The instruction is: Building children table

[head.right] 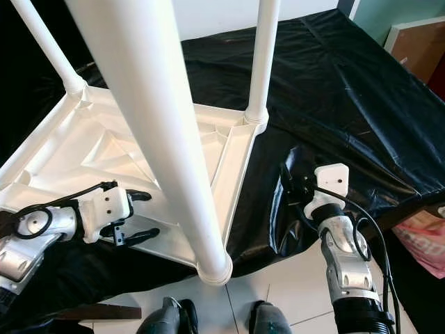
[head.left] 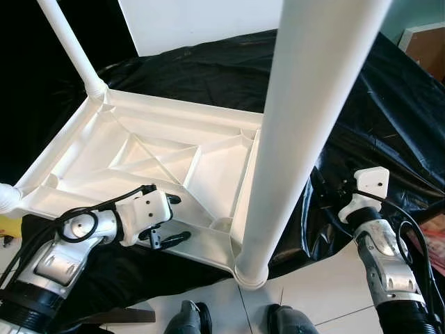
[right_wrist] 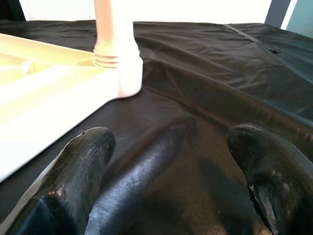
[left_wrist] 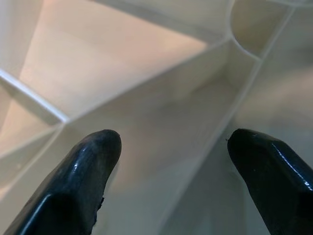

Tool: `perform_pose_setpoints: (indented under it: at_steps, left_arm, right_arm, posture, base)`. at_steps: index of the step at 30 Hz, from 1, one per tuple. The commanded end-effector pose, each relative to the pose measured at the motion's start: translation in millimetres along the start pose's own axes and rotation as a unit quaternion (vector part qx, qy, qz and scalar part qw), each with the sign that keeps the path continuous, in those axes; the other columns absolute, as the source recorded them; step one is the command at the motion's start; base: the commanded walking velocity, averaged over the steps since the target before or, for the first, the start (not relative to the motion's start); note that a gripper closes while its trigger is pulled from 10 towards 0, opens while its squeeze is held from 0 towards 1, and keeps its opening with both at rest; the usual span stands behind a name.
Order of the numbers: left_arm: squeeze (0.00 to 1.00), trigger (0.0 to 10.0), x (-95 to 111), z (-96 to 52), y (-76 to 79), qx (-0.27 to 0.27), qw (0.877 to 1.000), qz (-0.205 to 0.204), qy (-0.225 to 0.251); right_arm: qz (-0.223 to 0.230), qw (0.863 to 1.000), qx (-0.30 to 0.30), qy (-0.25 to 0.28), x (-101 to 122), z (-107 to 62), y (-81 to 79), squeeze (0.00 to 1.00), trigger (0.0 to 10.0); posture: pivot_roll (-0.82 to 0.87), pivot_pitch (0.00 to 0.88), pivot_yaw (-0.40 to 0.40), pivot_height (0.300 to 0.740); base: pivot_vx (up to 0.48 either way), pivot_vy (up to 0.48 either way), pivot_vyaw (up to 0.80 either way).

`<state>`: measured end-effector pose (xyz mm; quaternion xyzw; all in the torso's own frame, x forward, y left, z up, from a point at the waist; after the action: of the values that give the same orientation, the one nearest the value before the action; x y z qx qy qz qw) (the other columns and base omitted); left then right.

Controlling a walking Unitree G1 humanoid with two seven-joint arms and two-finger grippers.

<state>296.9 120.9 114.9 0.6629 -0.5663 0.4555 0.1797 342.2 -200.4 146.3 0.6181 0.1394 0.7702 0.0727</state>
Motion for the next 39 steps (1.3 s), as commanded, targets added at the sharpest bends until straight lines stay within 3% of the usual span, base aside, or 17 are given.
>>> perform_pose_setpoints:
  at_steps: [1, 8, 18, 24, 28, 31, 35, 39]
  left_arm:
    - [0.0, 10.0, -7.5, 6.3, -12.5, 0.063, 0.998, -0.013, -0.012]
    - [0.0, 10.0, 9.9, 26.7, -33.6, 0.116, 0.991, -0.068, 0.028]
    - [0.0, 10.0, 10.8, 49.7, -60.2, 0.184, 0.98, -0.075, 0.016]
    - [0.0, 10.0, 25.8, 64.7, -89.6, 0.262, 0.96, -0.09, 0.028]
    - [0.0, 10.0, 31.7, 67.6, -90.4, 0.256, 0.96, -0.105, 0.04]
    - [0.0, 10.0, 31.0, 70.0, -73.1, 0.197, 0.974, -0.101, 0.04]
    - [0.0, 10.0, 27.0, 72.4, -60.0, 0.16, 0.983, -0.086, 0.031]
    - [0.0, 10.0, 26.0, 78.3, -66.7, 0.182, 0.979, -0.092, 0.026]
  right_arm:
    - [0.002, 1.0, -0.001, -0.005, -1.2, -2.5, 0.4, 0.0, 10.0]
    - [0.002, 1.0, -0.005, -0.008, 0.1, -3.2, 2.6, 0.0, 10.0]
    - [0.004, 1.0, -0.01, -0.008, 1.8, -3.0, 3.5, 0.0, 10.0]
    - [0.005, 1.0, -0.013, -0.008, 3.4, -2.7, 3.9, 0.0, 10.0]
    - [0.005, 1.0, -0.015, -0.009, 4.0, -3.5, 5.3, 0.0, 10.0]
    - [0.004, 1.0, -0.017, -0.009, 3.8, -4.5, 7.0, 0.0, 10.0]
    - [0.007, 1.0, -0.017, -0.008, 4.6, -3.9, 5.8, 0.0, 10.0]
    - [0.01, 1.0, -0.015, -0.005, 5.6, -1.8, 2.8, 0.0, 10.0]
  posture:
    - [-0.07, 0.179, 0.063, 0.74]
    - [-0.07, 0.178, 0.066, 0.74]
    - [-0.07, 0.183, 0.069, 0.74]
    - [-0.08, 0.186, 0.07, 0.74]
    - [-0.09, 0.186, 0.072, 0.74]
    - [-0.09, 0.186, 0.073, 0.74]
    - [-0.08, 0.184, 0.075, 0.74]
    - [-0.07, 0.184, 0.073, 0.74]
  base:
    - [0.0, 0.0, 0.0]
    - [0.0, 0.0, 0.0]
    - [0.0, 0.0, 0.0]
    - [0.0, 0.0, 0.0]
    - [0.0, 0.0, 0.0]
    - [0.0, 0.0, 0.0]
    - [0.0, 0.0, 0.0]
    - [0.0, 0.0, 0.0]
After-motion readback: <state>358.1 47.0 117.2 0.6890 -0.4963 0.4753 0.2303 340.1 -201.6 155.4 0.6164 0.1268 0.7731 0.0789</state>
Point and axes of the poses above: a point about 5 cm out from each wrist's last joint towards the gripper, its own z axis pointing out of the wrist towards the gripper, its own x axis along the axis of the wrist's last joint, y = z × x, the point moved 6 cm from there along z, pointing out of the wrist towards the gripper, and after that the axes turned 10 degrees about -z, right-handed, at the moved point
